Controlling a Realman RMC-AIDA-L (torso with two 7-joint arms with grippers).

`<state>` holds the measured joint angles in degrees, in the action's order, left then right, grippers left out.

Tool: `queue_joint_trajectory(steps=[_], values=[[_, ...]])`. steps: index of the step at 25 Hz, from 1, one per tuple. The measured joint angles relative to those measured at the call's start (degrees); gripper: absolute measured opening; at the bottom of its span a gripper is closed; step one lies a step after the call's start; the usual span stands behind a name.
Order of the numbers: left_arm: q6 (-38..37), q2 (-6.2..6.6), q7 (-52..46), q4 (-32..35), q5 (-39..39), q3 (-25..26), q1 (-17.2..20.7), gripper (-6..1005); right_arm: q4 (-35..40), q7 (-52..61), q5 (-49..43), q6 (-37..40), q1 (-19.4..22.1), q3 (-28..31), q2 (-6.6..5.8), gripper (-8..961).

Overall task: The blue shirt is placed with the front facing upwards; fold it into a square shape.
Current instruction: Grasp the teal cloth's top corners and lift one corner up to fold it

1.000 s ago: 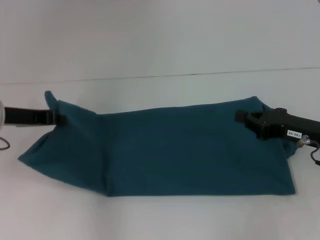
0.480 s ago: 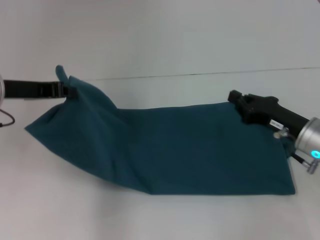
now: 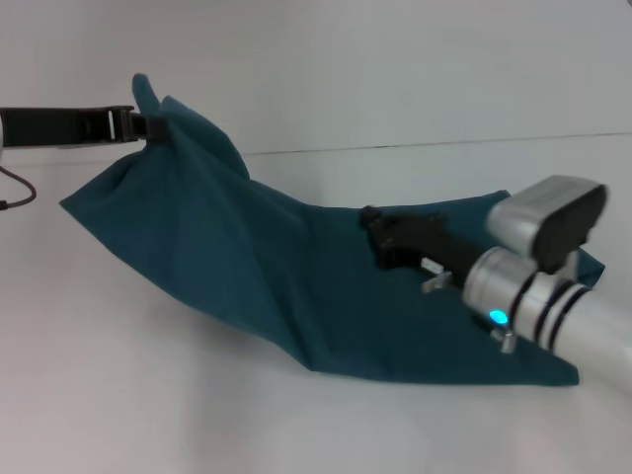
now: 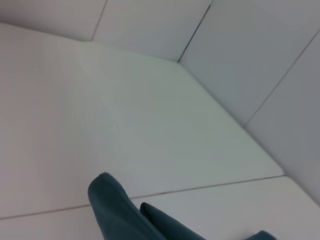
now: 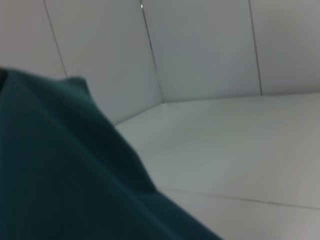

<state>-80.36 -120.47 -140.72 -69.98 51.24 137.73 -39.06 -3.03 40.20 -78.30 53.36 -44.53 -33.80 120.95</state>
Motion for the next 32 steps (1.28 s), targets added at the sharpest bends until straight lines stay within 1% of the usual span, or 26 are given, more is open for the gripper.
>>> queue_joint_trajectory(steps=[4, 6, 12, 13, 14, 17, 21, 24, 26, 28, 30, 32], values=[[-0.87, -0.05, -0.05, -0.95, 1.69, 0.03, 0.10, 23, -5.17, -6.22, -0.08, -2.92, -3.22, 5.51, 0.17, 39], [-1.16, -0.04, -0.05, -1.31, 2.34, 0.00, 0.14, 24, -7.03, -8.78, -0.36, -3.26, -4.50, 7.27, 0.22, 40], [-1.74, -0.13, -0.05, -2.69, 4.23, -0.09, 0.12, 28, -9.83, -11.09, -0.63, -7.03, -7.88, 9.10, 0.42, 44], [-1.74, -0.13, -0.05, -2.69, 4.23, -0.09, 0.12, 28, -10.21, -11.08, -1.44, -7.47, -8.49, 9.15, 0.42, 44], [-2.19, -0.18, 0.11, -3.48, 5.96, -0.14, 0.26, 29, -10.51, -11.05, -2.31, -7.65, -9.00, 9.35, 0.42, 45], [-2.77, -0.20, 0.31, -4.12, 7.64, -0.17, 0.24, 31, -11.80, -10.93, -6.69, -8.60, -10.62, 11.50, 0.54, 46], [-3.07, -0.28, 0.42, -4.35, 7.86, -0.25, 0.05, 33, -13.49, -10.92, -12.45, -13.00, -12.65, 16.18, 0.59, 49], [-3.20, -0.46, 0.47, -4.50, 8.32, -0.48, 0.16, 35, -14.67, -11.10, -18.34, -15.26, -13.58, 20.88, 0.60, 50], [-3.21, -0.47, 0.62, -4.43, 8.80, -0.64, 0.33, 36, -15.44, -11.11, -21.07, -15.72, -13.41, 24.09, 0.58, 51], [-3.19, -0.45, 0.98, -4.18, 9.15, -0.67, 0.43, 38, -15.83, -11.12, -22.02, -15.61, -11.65, 27.38, 0.32, 52], [-3.18, -0.46, 1.27, -4.14, 9.35, -0.67, 0.52, 39, -15.76, -11.08, -22.09, -13.60, -8.53, 30.39, -0.21, 54], [-3.31, -0.50, 1.27, -4.33, 9.43, -0.69, 0.58, 40, -15.29, -10.89, -22.03, -10.01, -4.32, 33.25, -0.57, 55]])
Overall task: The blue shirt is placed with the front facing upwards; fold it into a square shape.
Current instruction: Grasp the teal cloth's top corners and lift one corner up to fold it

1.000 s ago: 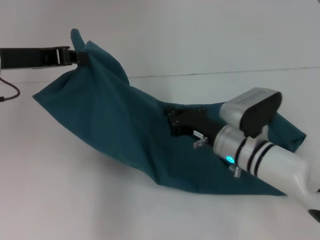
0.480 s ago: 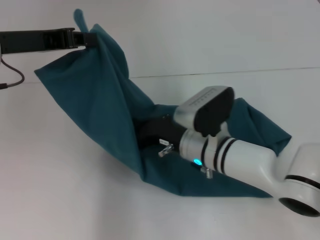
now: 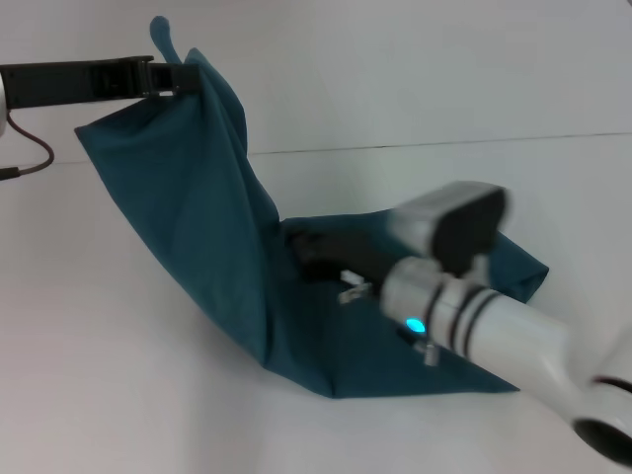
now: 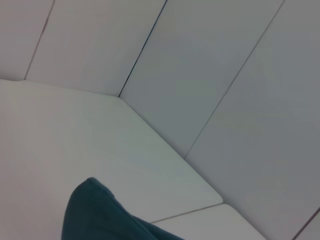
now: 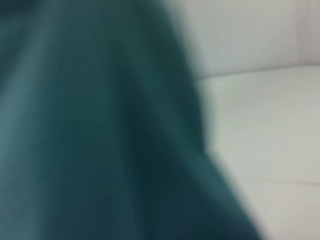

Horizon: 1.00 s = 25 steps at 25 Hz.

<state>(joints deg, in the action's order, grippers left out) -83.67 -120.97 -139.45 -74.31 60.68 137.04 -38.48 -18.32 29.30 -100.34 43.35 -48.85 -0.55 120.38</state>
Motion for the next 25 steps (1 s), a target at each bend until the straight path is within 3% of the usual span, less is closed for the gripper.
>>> queue_joint_trajectory(steps=[3, 6, 18, 25], values=[[-0.11, 0.00, 0.00, -0.06, 0.38, -0.04, -0.14, 42, 0.70, -1.71, 0.37, 4.23, 4.89, 5.33, 0.25, 56], [-0.31, -0.06, 0.00, -0.22, 1.76, -0.46, -0.46, 44, -0.59, -6.00, 0.46, 2.88, 5.57, 10.50, 0.58, 58], [-0.13, -0.32, -0.01, -0.40, 4.62, -1.72, -1.47, 51, -6.47, -13.99, 0.36, -11.02, -3.66, 12.69, 1.18, 64], [0.09, -0.50, 0.23, -0.56, 4.97, -2.45, -1.52, 56, -9.20, -14.29, -0.13, -13.76, -7.35, 11.83, 1.17, 68]])
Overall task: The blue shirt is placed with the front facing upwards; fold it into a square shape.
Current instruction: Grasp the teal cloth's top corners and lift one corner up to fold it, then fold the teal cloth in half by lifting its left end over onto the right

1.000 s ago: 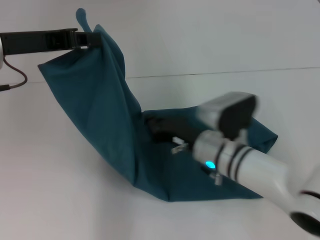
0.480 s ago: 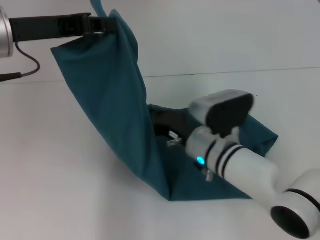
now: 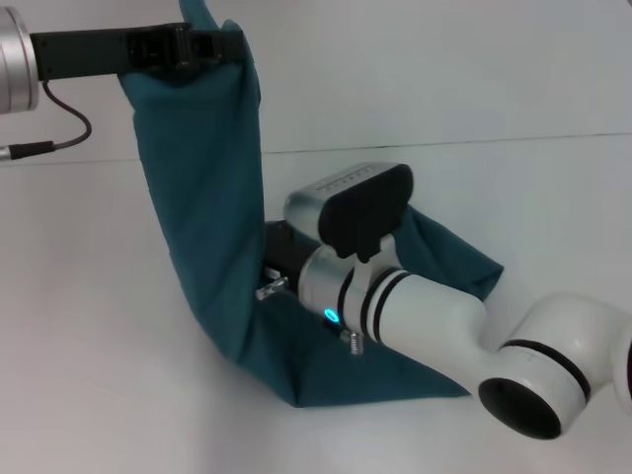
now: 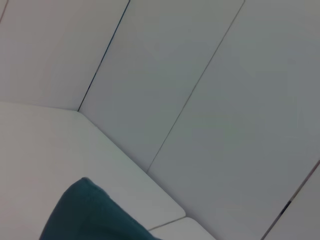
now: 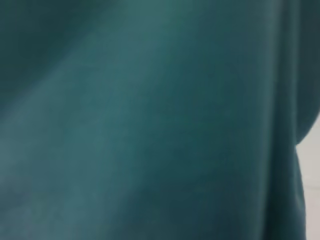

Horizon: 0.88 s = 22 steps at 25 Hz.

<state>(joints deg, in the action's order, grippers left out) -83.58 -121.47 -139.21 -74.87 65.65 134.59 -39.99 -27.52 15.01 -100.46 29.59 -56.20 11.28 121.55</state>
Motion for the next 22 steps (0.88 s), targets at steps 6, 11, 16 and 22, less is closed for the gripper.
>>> queue_joint_trajectory(steps=[6, 11, 16, 22], values=[[0.97, -0.22, 0.89, 1.46, 0.02, 0.02, -0.44, 59, -0.80, 0.30, -0.02, -1.67, -0.24, 0.46, -0.05, 72], [1.47, -0.25, 1.54, 2.73, 0.02, 0.05, -0.06, 62, -0.99, 0.50, -0.02, 3.66, 8.35, 4.99, -1.25, 74], [1.54, -1.16, 2.76, 4.93, 0.02, -0.04, -0.04, 66, 1.40, 0.59, -0.07, 12.22, 16.51, 10.28, -2.34, 77], [3.48, -2.60, 5.53, 10.15, 1.12, -2.24, -1.15, 69, 12.57, 7.00, 0.25, 24.56, 21.72, 16.62, -2.46, 80]])
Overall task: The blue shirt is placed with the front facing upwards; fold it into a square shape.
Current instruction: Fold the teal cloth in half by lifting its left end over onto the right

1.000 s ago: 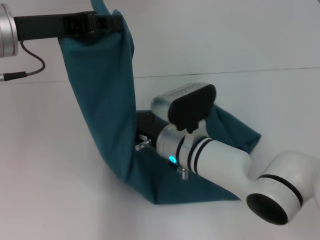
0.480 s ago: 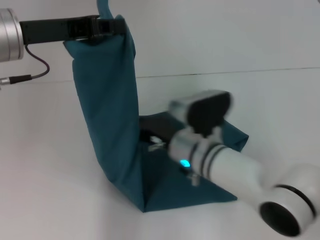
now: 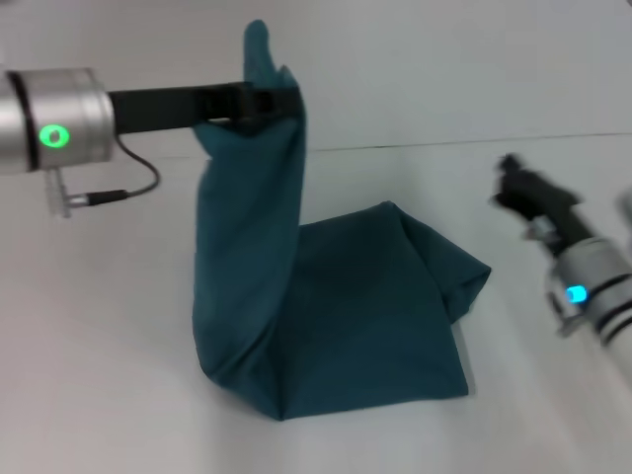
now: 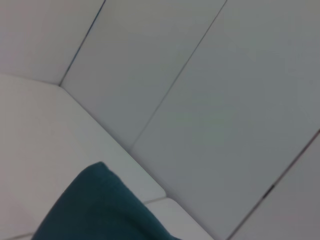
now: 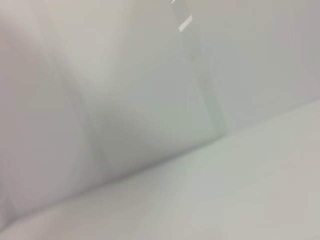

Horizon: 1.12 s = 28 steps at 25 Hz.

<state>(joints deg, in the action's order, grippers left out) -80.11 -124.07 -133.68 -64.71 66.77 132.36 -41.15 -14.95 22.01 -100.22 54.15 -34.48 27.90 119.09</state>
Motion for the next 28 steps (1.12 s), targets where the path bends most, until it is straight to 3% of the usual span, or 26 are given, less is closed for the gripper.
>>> queue_joint_trajectory(steps=[4, 9, 17, 28], values=[[5.31, -0.04, 2.09, 4.76, 3.49, -5.36, 0.14, 72, 10.32, 13.45, -0.12, 3.61, 0.25, -0.18, 0.05, 83], [12.14, -0.33, 8.75, 13.38, 11.12, -13.32, 0.00, 75, 16.97, 21.47, -0.25, 3.94, 0.63, -1.20, 0.08, 85], [23.31, -0.51, 17.89, 26.87, 20.72, -24.52, -3.30, 80, 17.69, 21.61, -0.28, 3.73, 0.49, -3.70, 0.15, 90], [26.60, -0.56, 33.64, 36.52, 37.27, -31.74, -3.06, 87, 17.78, 21.91, -0.24, 3.15, 0.41, -5.29, 0.28, 96]])
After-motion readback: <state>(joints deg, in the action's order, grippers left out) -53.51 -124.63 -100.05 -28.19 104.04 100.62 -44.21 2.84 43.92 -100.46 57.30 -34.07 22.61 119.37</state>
